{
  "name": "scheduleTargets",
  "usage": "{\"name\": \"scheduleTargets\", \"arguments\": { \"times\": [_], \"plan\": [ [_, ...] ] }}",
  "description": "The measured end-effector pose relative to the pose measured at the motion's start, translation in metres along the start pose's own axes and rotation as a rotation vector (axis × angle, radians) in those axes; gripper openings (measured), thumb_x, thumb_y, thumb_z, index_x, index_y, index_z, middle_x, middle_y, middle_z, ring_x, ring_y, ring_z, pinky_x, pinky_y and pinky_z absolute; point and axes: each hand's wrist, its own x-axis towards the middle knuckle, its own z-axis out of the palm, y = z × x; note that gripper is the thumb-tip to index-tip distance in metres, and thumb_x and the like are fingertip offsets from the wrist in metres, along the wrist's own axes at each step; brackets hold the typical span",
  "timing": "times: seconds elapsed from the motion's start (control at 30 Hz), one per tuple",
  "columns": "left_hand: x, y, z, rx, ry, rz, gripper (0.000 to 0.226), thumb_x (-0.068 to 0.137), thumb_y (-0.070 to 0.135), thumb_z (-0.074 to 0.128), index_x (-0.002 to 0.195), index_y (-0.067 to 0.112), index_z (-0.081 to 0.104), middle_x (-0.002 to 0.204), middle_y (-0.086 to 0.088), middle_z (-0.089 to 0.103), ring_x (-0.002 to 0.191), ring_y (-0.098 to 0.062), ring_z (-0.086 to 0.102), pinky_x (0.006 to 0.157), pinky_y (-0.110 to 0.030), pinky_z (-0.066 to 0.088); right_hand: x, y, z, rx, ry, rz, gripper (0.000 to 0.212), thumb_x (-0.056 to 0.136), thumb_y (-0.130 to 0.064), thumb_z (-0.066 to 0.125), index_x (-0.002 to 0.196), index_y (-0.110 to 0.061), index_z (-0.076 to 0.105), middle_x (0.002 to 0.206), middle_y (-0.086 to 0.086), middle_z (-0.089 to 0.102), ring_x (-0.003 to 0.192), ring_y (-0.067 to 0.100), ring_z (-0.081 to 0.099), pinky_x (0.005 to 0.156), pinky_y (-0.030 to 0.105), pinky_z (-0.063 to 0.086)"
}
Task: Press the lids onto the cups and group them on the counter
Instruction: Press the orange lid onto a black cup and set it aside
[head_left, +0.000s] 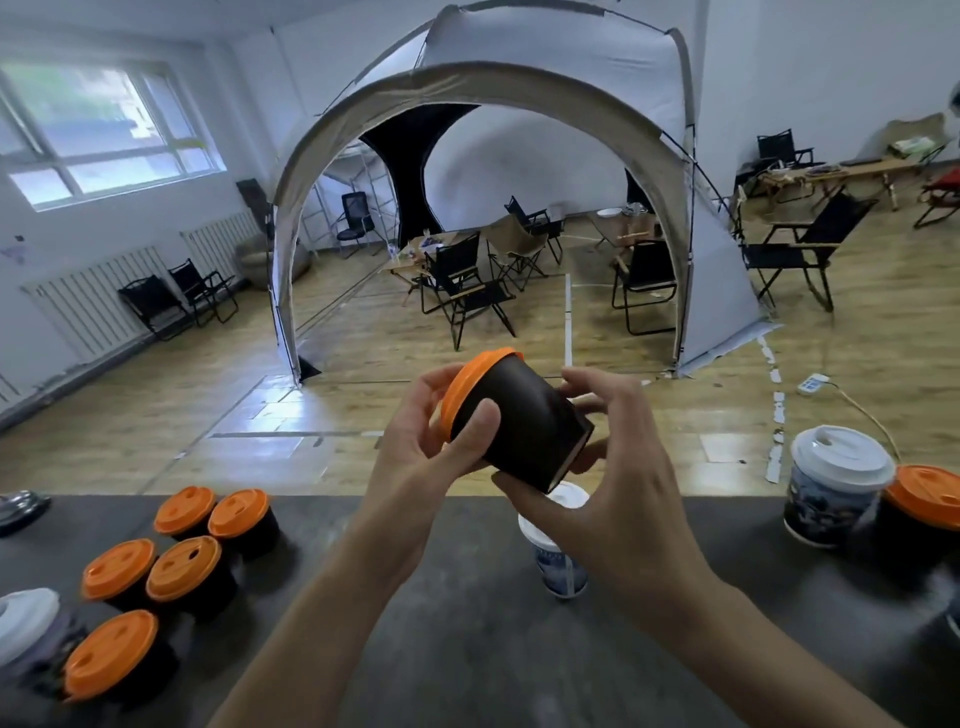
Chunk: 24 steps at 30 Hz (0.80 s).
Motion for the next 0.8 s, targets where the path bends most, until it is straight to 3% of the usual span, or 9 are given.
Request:
{"name": "scheduleTargets", "arguments": {
  "times": [0.07,0.13,0.23,0.3,0.4,0.5,0.6,0.67,0.8],
  "plan": [
    [0.001,-0.003,-0.006,-0.021,0.042,-0.009,0.044,0.078,0.033,0.076,0.120,0.025,0.063,0.109,0.001,0.073,0.107,-0.022,0.071,0.082,-0.034,0.061,-0.004,0.000,0.006,-0.034,-0.025,-0.050,0.080,0.076,-0.055,0.078,0.140,-0.028,0.038,0.132,-0.015,0.046,0.121,0.006,0.053,0.091,0.016,0.048],
    [0.002,-0.006,-0.014,-0.113,0.069,-0.027,0.050,0.075,0.030,0.080,0.122,0.021,0.064,0.113,-0.005,0.073,0.107,-0.026,0.071,0.081,-0.035,0.060,-0.005,-0.007,0.008,0.009,-0.072,0.058,0.080,0.078,-0.069,0.069,0.141,-0.033,0.035,0.135,-0.020,0.046,0.122,0.002,0.053,0.095,0.017,0.047],
    [0.003,-0.013,-0.025,-0.288,0.055,-0.058,0.064,0.072,0.030,0.076,0.130,0.011,0.058,0.126,-0.021,0.065,0.113,-0.036,0.067,0.084,-0.041,0.059,-0.003,-0.016,0.011,0.074,-0.138,0.212,0.068,0.075,-0.077,0.062,0.131,-0.044,0.041,0.127,-0.020,0.059,0.105,-0.002,0.064,0.084,0.016,0.052],
    [0.002,-0.018,-0.030,-0.292,0.051,-0.079,0.067,0.071,0.031,0.078,0.132,0.011,0.058,0.125,-0.020,0.066,0.111,-0.033,0.068,0.084,-0.040,0.059,-0.004,-0.017,0.018,0.055,-0.156,0.204,0.059,0.076,-0.063,0.073,0.124,-0.044,0.045,0.116,-0.018,0.065,0.097,0.001,0.067,0.075,0.018,0.055],
    [0.000,-0.025,-0.038,-0.210,0.061,-0.107,0.056,0.079,0.034,0.079,0.128,0.015,0.061,0.119,-0.012,0.070,0.107,-0.027,0.071,0.079,-0.039,0.060,-0.010,-0.013,0.030,-0.125,-0.131,-0.003,0.063,0.082,-0.038,0.078,0.137,-0.028,0.048,0.133,-0.017,0.057,0.113,0.009,0.060,0.082,0.031,0.057],
    [0.000,-0.030,-0.049,-0.271,0.037,-0.137,0.051,0.081,0.025,0.074,0.128,0.010,0.060,0.117,-0.016,0.070,0.104,-0.029,0.070,0.076,-0.038,0.060,-0.012,-0.013,0.038,-0.132,-0.135,0.025,0.075,0.083,-0.060,0.071,0.146,-0.030,0.041,0.140,-0.022,0.048,0.123,0.005,0.054,0.090,0.026,0.054],
    [-0.001,-0.036,-0.059,-0.320,0.000,-0.135,0.057,0.078,0.021,0.078,0.130,0.008,0.057,0.121,-0.022,0.067,0.110,-0.036,0.068,0.086,-0.046,0.060,-0.007,-0.016,0.044,-0.064,-0.143,0.178,0.083,0.078,-0.077,0.063,0.145,-0.033,0.043,0.137,-0.023,0.053,0.119,-0.003,0.056,0.091,0.026,0.055],
    [-0.002,-0.041,-0.063,-0.312,0.002,-0.134,0.065,0.075,0.027,0.081,0.132,0.010,0.056,0.125,-0.021,0.066,0.114,-0.035,0.068,0.089,-0.046,0.059,-0.006,-0.018,0.049,-0.039,-0.129,0.187,0.078,0.077,-0.066,0.074,0.141,-0.031,0.046,0.131,-0.022,0.058,0.115,-0.002,0.059,0.089,0.026,0.055],
    [0.003,-0.046,-0.071,-0.284,0.027,-0.160,0.062,0.082,0.039,0.076,0.136,0.016,0.056,0.128,-0.015,0.067,0.112,-0.027,0.069,0.077,-0.032,0.058,-0.007,-0.018,0.062,-0.122,-0.119,0.067,0.076,0.074,-0.043,0.087,0.138,-0.023,0.050,0.134,-0.015,0.058,0.121,0.005,0.058,0.095,0.034,0.053]
  ]
}}
